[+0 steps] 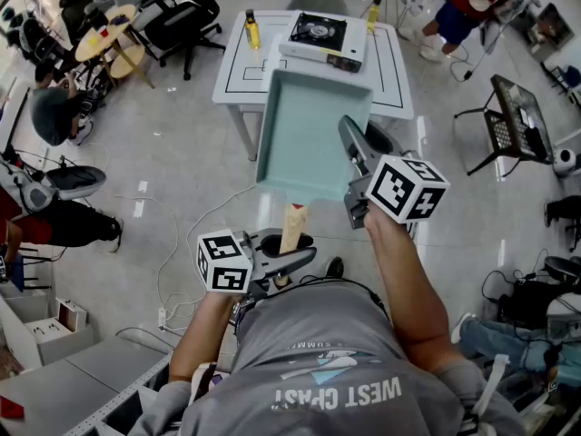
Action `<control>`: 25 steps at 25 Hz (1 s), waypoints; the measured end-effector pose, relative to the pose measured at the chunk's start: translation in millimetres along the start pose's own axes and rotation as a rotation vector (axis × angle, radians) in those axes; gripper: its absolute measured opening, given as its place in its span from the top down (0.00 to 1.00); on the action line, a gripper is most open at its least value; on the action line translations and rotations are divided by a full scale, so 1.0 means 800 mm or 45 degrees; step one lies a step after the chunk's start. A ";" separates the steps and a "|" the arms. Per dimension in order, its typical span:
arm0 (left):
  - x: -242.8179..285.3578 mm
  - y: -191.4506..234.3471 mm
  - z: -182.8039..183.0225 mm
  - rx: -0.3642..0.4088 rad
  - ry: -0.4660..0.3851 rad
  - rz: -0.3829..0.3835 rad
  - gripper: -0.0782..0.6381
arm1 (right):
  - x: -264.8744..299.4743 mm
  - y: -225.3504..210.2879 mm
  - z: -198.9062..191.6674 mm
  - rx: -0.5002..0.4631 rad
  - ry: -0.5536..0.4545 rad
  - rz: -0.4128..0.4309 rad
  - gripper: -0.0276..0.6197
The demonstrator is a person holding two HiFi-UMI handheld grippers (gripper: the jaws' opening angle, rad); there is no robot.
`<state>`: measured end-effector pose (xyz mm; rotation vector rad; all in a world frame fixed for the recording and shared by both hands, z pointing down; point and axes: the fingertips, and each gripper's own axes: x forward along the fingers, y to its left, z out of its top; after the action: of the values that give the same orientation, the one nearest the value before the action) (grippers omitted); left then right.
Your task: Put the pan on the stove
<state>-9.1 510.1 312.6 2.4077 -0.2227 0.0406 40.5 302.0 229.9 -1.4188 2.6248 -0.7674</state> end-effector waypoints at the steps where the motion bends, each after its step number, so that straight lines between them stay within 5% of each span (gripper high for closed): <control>1: 0.000 0.000 -0.001 0.000 0.001 -0.001 0.77 | 0.000 0.000 -0.001 0.000 0.000 0.000 0.80; 25: -0.041 0.000 -0.013 -0.002 0.042 -0.050 0.77 | 0.002 0.022 -0.022 0.040 -0.033 -0.069 0.80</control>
<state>-41.0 522.0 317.2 2.4072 -0.1598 0.0618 20.9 315.9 237.9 -1.4868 2.5536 -0.7867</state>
